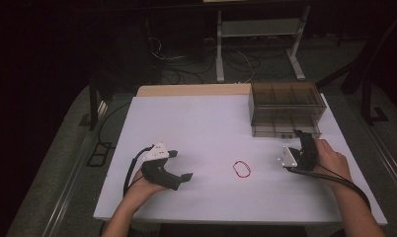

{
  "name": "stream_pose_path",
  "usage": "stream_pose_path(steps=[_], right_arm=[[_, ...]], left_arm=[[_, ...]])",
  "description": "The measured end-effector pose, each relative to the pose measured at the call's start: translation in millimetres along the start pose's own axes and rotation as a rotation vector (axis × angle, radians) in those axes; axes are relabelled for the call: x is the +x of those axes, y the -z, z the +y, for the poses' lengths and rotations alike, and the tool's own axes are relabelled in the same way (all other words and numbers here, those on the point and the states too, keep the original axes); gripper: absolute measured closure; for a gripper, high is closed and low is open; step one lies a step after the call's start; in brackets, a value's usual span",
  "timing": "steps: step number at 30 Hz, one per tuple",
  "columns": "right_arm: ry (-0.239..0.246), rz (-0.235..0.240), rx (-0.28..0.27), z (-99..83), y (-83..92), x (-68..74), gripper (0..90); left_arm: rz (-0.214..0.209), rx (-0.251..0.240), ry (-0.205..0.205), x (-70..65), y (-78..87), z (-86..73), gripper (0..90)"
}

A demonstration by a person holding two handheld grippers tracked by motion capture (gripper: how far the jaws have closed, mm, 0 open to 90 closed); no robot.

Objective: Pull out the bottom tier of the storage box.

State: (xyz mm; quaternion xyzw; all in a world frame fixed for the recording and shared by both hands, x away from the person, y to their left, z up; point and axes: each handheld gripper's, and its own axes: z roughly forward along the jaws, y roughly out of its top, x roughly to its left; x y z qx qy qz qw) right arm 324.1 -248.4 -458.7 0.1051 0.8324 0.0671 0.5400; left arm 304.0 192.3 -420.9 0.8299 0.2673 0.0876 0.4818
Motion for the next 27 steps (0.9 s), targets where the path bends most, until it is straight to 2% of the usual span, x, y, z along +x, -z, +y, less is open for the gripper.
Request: stream_pose_path(steps=[10,16,19,25,27], right_arm=[[-0.051,0.005,-0.021,-3.5,2.2,-2.5,20.9],[-0.108,-0.002,-0.037,-5.6,4.9,-6.1,18.2],[-0.134,0.013,-0.049,-5.9,4.9,-7.3,17.6],[-0.190,0.044,-0.064,-5.7,4.7,-9.4,16.1],[-0.223,0.056,-0.073,-5.8,4.7,-10.1,15.4]], left_arm=[[0.017,-0.006,0.022,5.3,-2.4,0.0,0.0],[0.002,-0.010,0.020,9.5,-5.1,0.2,0.0],[-0.018,-0.007,0.023,9.2,-6.9,-0.9,0.0],[-0.005,-0.011,0.022,7.4,-2.9,-4.5,0.0],[-0.001,-0.013,0.025,7.8,-2.0,-5.3,0.0]])
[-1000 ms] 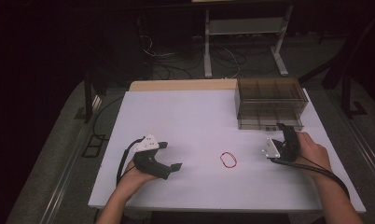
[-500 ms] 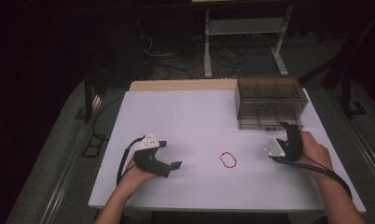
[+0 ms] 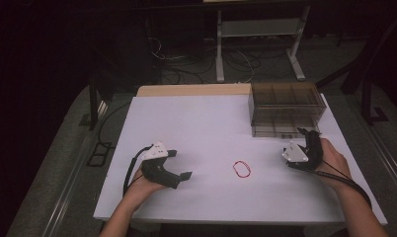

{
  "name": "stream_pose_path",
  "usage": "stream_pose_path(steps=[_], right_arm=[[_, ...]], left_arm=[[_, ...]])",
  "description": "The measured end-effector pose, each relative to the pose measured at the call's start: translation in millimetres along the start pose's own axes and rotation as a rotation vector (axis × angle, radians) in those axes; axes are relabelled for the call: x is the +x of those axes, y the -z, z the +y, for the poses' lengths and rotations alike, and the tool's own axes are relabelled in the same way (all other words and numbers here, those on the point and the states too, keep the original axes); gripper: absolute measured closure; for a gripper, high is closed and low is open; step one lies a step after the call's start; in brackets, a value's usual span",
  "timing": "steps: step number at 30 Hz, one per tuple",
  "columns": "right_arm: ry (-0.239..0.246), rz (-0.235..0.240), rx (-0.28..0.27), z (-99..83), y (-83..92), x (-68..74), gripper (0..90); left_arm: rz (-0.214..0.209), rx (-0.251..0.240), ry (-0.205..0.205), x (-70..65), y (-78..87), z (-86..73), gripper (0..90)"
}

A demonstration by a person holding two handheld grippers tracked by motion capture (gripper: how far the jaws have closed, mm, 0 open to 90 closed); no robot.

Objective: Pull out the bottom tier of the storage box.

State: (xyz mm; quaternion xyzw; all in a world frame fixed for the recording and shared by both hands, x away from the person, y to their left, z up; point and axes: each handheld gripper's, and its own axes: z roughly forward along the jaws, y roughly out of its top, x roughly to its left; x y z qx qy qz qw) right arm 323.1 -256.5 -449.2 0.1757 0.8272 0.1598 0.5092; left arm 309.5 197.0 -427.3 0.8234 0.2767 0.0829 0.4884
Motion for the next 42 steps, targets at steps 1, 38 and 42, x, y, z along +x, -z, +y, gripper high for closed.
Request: stream_pose_path(steps=[1,38,42], right_arm=[[-0.014,0.007,-0.001,0.0,0.2,-0.5,15.3],[-0.344,0.152,-0.008,-3.8,-0.9,-11.3,14.3],[-0.401,0.178,-0.009,-4.5,-1.1,-14.5,14.4]], left_arm=[[0.001,0.001,0.002,0.3,0.4,-0.2,0.0],[0.031,-0.001,-0.002,-0.3,1.4,0.6,0.0],[0.032,-0.002,0.001,0.0,2.1,0.4,0.0]])
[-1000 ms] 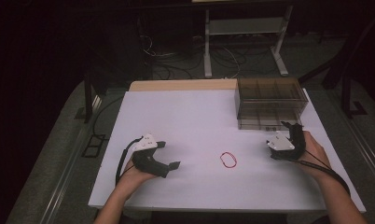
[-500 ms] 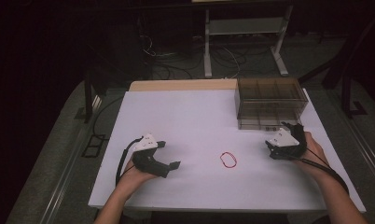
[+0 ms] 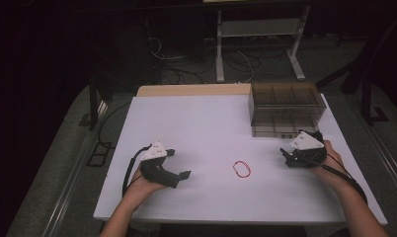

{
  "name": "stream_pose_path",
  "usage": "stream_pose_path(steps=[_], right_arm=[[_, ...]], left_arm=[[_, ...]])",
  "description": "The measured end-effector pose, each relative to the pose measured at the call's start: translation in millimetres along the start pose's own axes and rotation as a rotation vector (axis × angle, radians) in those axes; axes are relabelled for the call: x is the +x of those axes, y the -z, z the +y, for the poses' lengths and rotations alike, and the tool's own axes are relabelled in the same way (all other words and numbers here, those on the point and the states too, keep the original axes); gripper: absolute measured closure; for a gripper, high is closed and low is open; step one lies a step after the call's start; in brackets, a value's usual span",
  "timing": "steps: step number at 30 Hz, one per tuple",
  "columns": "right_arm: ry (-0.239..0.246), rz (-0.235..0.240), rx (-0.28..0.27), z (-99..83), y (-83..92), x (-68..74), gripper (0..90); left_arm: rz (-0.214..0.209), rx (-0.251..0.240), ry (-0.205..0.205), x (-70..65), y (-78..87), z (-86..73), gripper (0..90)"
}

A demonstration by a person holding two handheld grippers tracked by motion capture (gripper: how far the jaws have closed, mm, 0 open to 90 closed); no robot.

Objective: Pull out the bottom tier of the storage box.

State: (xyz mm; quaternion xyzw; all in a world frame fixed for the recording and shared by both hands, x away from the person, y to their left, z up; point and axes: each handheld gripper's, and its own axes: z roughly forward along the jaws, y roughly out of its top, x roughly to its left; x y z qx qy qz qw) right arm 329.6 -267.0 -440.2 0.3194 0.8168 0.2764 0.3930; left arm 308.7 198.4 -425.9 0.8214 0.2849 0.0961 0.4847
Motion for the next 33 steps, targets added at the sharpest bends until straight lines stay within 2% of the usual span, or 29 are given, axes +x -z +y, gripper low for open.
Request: stream_pose_path(steps=[5,17,31,33], right_arm=[[-0.072,0.035,0.004,-0.7,-0.4,-3.9,14.4],[-0.194,0.084,0.025,-2.9,-1.4,-13.6,15.0],[-0.377,0.170,0.029,-4.2,-0.4,-25.9,17.6],[-0.399,0.171,0.035,-4.5,-0.2,-27.9,17.8]], left_arm=[[0.000,-0.004,0.004,0.6,0.2,0.1,0.0],[-0.001,-0.002,-0.001,0.3,0.9,0.4,0.0],[0.002,-0.005,0.001,0.3,2.0,0.7,0.0],[0.002,-0.007,0.000,0.2,2.3,1.0,0.0]])
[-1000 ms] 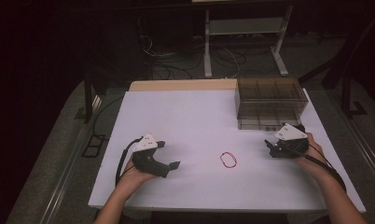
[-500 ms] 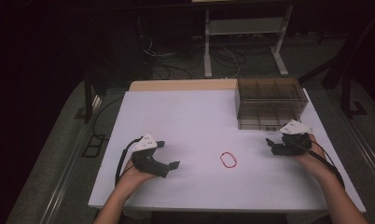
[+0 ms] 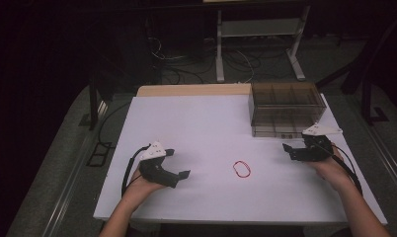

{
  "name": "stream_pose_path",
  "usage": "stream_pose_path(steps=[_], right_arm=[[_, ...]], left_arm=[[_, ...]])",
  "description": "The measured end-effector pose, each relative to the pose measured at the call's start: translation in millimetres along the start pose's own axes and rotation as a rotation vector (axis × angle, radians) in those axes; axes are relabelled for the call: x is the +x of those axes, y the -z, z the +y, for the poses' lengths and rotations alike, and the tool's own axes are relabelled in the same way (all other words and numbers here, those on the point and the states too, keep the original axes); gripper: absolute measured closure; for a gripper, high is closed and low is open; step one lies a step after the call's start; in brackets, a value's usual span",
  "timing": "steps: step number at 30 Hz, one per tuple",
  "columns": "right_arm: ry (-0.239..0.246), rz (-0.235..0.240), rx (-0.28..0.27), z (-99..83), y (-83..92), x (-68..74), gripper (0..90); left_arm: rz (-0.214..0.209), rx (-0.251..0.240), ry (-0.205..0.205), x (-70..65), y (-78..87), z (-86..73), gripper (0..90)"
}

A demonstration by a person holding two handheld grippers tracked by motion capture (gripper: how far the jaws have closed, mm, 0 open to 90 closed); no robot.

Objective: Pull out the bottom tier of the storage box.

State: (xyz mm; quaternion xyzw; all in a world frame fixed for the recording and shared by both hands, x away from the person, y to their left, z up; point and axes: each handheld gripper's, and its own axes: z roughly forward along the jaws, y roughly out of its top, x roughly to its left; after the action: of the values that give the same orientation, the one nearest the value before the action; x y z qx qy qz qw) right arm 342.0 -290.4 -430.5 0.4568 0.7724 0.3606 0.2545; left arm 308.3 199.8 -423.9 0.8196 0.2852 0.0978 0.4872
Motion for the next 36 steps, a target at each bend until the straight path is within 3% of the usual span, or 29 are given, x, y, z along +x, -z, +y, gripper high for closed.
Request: stream_pose_path(steps=[7,14,19,26,36], right_arm=[[-0.080,0.025,0.031,4.2,1.9,-7.3,18.7],[-0.112,0.060,0.056,9.3,5.3,-10.2,20.6],[-0.132,0.080,0.074,10.4,3.7,-13.5,31.3],[-0.131,0.055,0.054,16.1,6.9,-16.9,44.5],[-0.145,0.105,0.079,26.5,-3.9,-27.1,69.9]], left_arm=[[0.000,-0.001,0.001,0.1,0.3,0.0,0.0],[0.000,0.007,-0.003,-0.1,-0.1,0.1,0.0],[0.003,0.008,0.003,0.1,-0.3,-0.1,0.0],[0.004,0.005,0.002,0.0,-0.2,0.3,0.0],[0.003,0.005,0.006,0.3,-0.3,0.1,0.0]])
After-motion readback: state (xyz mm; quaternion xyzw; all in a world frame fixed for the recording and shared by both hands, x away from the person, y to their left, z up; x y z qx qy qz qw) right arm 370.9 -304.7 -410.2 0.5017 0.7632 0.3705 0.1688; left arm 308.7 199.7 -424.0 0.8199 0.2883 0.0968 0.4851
